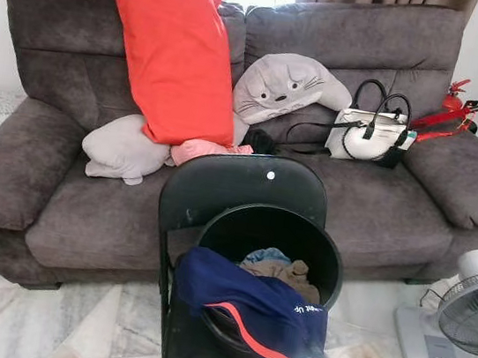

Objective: Hang hanger

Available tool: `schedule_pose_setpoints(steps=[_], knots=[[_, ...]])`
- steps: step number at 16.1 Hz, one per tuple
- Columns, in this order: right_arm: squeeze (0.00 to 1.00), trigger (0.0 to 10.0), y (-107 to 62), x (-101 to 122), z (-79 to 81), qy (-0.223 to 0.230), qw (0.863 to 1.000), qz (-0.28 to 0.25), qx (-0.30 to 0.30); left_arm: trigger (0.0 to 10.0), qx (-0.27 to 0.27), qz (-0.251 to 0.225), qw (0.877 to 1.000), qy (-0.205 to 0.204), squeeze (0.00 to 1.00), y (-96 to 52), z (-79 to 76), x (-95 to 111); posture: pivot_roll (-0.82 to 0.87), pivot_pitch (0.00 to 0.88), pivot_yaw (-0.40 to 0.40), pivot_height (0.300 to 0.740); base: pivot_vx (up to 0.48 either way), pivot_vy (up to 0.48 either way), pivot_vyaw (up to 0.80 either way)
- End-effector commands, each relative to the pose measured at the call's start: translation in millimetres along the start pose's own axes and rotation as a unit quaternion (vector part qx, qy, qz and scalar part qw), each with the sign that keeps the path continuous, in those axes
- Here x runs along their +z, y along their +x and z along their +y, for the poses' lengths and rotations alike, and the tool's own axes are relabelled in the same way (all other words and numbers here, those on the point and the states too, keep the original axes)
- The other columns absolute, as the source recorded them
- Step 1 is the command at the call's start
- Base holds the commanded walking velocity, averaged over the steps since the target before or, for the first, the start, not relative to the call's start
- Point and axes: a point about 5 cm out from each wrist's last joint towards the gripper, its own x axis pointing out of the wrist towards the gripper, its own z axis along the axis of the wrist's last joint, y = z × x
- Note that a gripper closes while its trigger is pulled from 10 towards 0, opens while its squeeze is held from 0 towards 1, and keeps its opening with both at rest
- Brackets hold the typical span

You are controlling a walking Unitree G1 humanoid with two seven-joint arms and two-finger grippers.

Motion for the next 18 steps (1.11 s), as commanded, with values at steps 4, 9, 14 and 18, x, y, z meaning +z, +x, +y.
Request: schedule_pose_setpoints(steps=[4, 9, 14, 18], knots=[[0.0, 10.0, 1.9, -1, 13.9, 0.019, 0.997, 0.022, 0.073, 10.0, -0.002, 0.011, 1.0, -0.003, 0.0, -0.6, -0.6, -5, -0.12, 0.049, 0.056, 0.74, 0.0, 0.0, 0.0], [0.0, 10.0, -5.0, -10, -4.1, -0.033, 0.996, 0.075, -0.024, 10.0, -0.004, 0.012, 1.0, -0.003, 0.0, -0.5, -2.0, -5, -0.13, 0.056, 0.054, 0.74, 0.0, 0.0, 0.0], [0.0, 10.0, 1.2, -11, -10.1, -0.044, 0.993, 0.079, -0.076, 10.0, -0.005, 0.012, 1.0, -0.005, 0.0, -0.5, -3.6, -6, -0.13, 0.054, 0.047, 0.74, 0.0, 0.0, 0.0], [0.0, 10.0, 12.2, -13, -5.6, -0.03, 0.995, 0.072, -0.062, 10.0, -0.006, 0.012, 1.0, -0.006, 0.0, -0.5, -4.7, -6, -0.13, 0.055, 0.045, 0.74, 0.0, 0.0, 0.0]])
